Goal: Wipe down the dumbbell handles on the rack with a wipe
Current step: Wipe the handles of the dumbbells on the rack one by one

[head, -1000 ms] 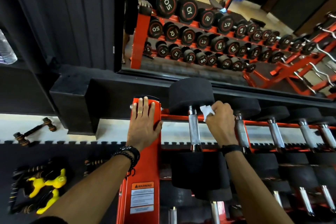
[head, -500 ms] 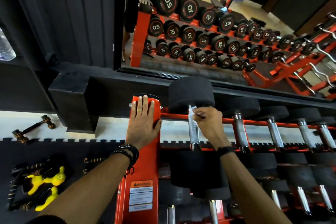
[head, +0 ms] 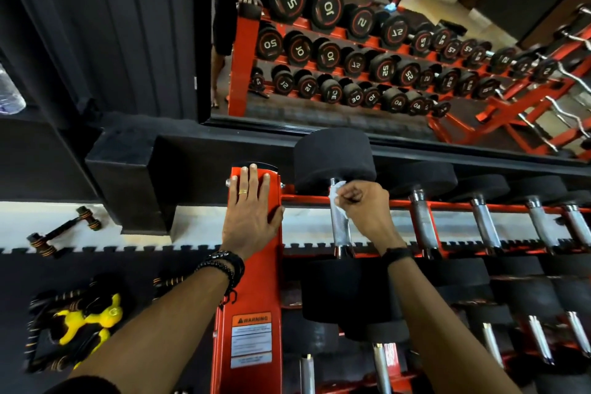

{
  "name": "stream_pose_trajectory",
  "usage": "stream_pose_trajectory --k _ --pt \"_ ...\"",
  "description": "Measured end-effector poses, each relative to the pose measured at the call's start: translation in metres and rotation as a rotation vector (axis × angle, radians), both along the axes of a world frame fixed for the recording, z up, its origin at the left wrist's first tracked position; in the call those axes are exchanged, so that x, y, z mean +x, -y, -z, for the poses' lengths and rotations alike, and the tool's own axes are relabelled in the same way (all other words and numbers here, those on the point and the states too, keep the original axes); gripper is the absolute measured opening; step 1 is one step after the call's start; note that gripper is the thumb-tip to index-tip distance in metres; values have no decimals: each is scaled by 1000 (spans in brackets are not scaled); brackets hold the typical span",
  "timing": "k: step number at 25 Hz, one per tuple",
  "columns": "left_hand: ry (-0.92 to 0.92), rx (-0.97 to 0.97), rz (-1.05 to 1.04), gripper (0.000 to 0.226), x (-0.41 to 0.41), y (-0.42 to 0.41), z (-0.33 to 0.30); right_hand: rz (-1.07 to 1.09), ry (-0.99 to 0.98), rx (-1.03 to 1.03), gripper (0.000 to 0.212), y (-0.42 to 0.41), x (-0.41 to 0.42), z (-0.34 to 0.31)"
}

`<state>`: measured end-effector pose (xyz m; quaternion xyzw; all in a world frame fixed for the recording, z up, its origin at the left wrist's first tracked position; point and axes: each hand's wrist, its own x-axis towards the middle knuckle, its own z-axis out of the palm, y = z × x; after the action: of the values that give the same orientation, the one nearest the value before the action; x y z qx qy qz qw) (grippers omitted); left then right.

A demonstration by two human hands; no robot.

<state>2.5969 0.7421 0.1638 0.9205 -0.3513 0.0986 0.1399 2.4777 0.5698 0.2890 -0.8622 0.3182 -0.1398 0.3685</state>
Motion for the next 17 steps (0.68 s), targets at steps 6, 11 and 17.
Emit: stream_pose_trajectory --k 6,11,17 --pt "22 -1 -13 72 0 1 0 -144 -291 123 15 -7 -47 -2" --pt "10 -23 8 73 -1 -1 0 77 -12 23 16 3 -3 -1" --pt "6 1 -4 73 0 1 2 -17 -344 8 29 8 -47 11"
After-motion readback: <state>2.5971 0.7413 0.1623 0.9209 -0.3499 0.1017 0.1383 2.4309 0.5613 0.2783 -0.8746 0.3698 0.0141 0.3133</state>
